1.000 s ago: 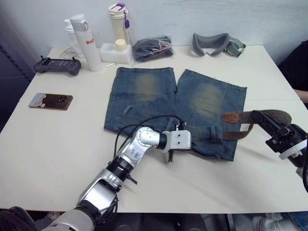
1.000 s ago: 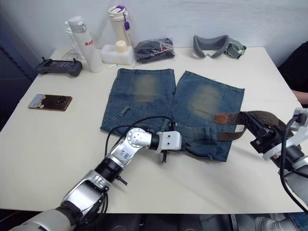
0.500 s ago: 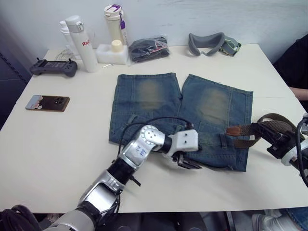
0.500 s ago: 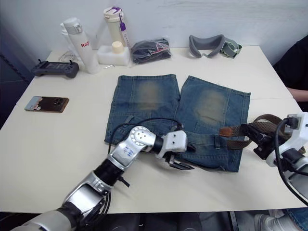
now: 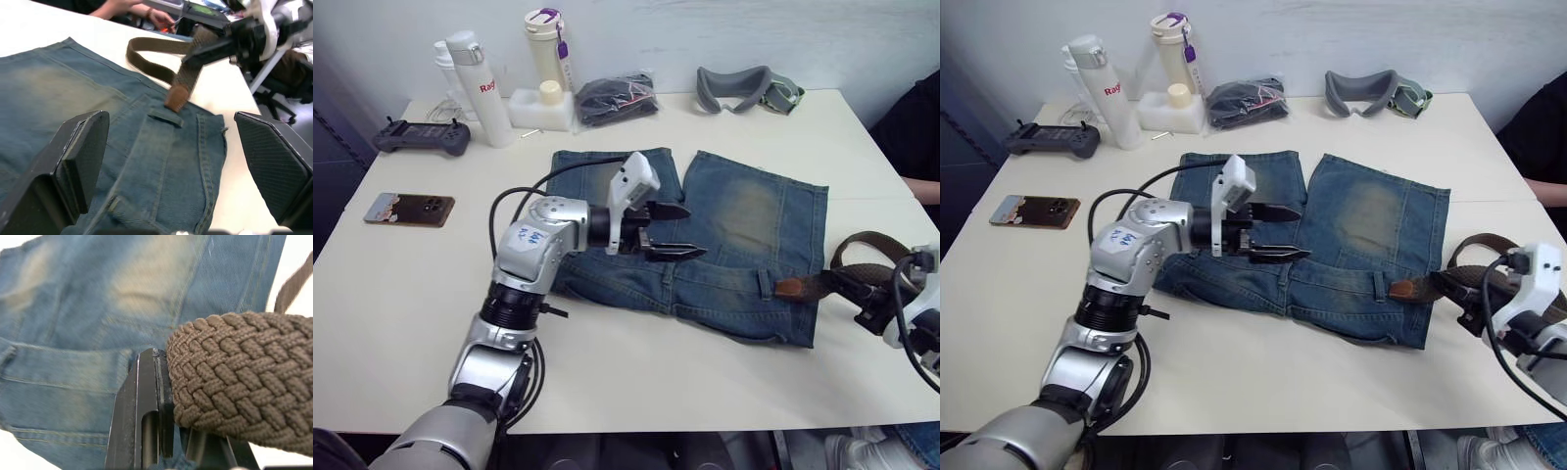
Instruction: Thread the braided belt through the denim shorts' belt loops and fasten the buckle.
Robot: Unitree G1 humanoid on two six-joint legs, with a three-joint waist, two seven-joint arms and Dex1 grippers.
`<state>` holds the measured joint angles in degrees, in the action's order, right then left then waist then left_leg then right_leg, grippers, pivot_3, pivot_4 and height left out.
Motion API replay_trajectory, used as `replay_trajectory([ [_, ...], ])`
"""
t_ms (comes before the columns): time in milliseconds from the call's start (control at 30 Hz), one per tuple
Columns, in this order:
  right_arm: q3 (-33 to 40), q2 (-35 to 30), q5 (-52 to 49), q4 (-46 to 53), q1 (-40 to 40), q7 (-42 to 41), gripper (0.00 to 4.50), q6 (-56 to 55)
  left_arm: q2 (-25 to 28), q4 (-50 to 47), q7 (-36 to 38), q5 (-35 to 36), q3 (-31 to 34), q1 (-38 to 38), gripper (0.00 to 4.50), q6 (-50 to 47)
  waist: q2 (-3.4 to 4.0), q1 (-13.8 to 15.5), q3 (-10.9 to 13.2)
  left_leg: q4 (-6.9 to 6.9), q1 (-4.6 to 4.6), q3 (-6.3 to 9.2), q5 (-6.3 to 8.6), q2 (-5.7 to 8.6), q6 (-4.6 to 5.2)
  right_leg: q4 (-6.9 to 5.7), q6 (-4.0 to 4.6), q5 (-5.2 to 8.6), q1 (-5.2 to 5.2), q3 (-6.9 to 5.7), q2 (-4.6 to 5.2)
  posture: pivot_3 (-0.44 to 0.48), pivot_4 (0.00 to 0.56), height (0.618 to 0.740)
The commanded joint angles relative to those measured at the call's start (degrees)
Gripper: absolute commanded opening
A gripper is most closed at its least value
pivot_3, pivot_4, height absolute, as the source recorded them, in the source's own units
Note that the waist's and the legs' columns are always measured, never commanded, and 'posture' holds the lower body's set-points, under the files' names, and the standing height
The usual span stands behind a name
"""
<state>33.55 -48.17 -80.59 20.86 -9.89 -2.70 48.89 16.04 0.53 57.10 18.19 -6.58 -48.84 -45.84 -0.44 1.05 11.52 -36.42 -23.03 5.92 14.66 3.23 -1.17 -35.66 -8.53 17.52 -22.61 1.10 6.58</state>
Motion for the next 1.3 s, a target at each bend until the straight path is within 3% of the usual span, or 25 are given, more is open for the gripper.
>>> replay_trajectory([
  [33,-1.45,1.63,0.97,0.13,2.2,-0.9,0.0,-0.1,2.35,-3.12,-0.3,2.25,0.89,1.32,4.47,-0.98,0.02,-0.03,-0.01,0.01,0.02,0.0,0.0,0.01,0.0,-0.01,0.0,0.0,0.0,0.02,0.02,0.0,0.15,0.74],
  [500,-12.89,11.77,5.17,-1.36,9.57,-1.12,0.0,1.44,3.92,-6.67,-4.34,4.66,-0.92,5.86,4.47,-2.21,-0.03,-0.06,0.01,0.13,0.05,-0.01,-0.03,0.0,-0.08,0.01,0.04,-0.01,-0.05,0.05,0.02,0.0,0.15,0.74],
  [600,-10.19,13.25,2.81,-1.75,8.56,-0.94,1.15,1.21,4.27,-7.18,-4.26,5.02,-1.82,6.45,4.5,-2.14,-0.02,-0.27,0.01,0.2,0.05,-0.01,-0.07,-0.01,-0.14,-0.01,0.04,0.0,-0.08,0.07,0.01,0.0,0.15,0.74],
  [700,-7.38,13.32,3.23,-1.67,6.5,-0.35,2.75,0.54,4.28,-7.12,-4.34,5.35,-2.13,6.5,4.5,-2.06,-0.02,-0.17,0.01,0.18,0.05,-0.01,-0.07,0.01,-0.14,-0.01,0.04,-0.01,-0.08,0.07,0.02,0.0,0.15,0.74],
  [767,-4.63,14.3,1.69,-1.12,4.44,0.6,3.51,-0.31,4.09,-6.6,-4.47,5.33,-2.47,6.3,4.5,-1.69,-0.02,0.03,0.01,0.19,0.05,-0.02,-0.07,0.02,-0.14,-0.01,0.05,-0.01,-0.08,0.07,0.03,0.0,0.15,0.74],
  [933,0.52,18.43,-4.58,-0.25,-0.05,2.73,3.51,-2.58,3.39,-5.44,-4.33,5.25,-3.43,5.51,4.5,-0.85,-0.02,0.31,0.01,0.18,0.03,-0.01,-0.07,0.02,-0.13,-0.01,0.05,-0.01,-0.07,0.07,0.05,0.0,0.15,0.74],
  [1300,-0.67,24.9,-5.95,1.15,-1.19,5.69,3.51,-8.04,3.17,-4.52,-2.67,5.21,-4.99,4.8,4.5,-0.26,0.0,-0.29,0.0,0.27,0.1,-0.05,-0.07,0.0,-0.14,-0.01,0.06,0.0,-0.09,0.13,0.02,0.0,0.15,0.74],
])
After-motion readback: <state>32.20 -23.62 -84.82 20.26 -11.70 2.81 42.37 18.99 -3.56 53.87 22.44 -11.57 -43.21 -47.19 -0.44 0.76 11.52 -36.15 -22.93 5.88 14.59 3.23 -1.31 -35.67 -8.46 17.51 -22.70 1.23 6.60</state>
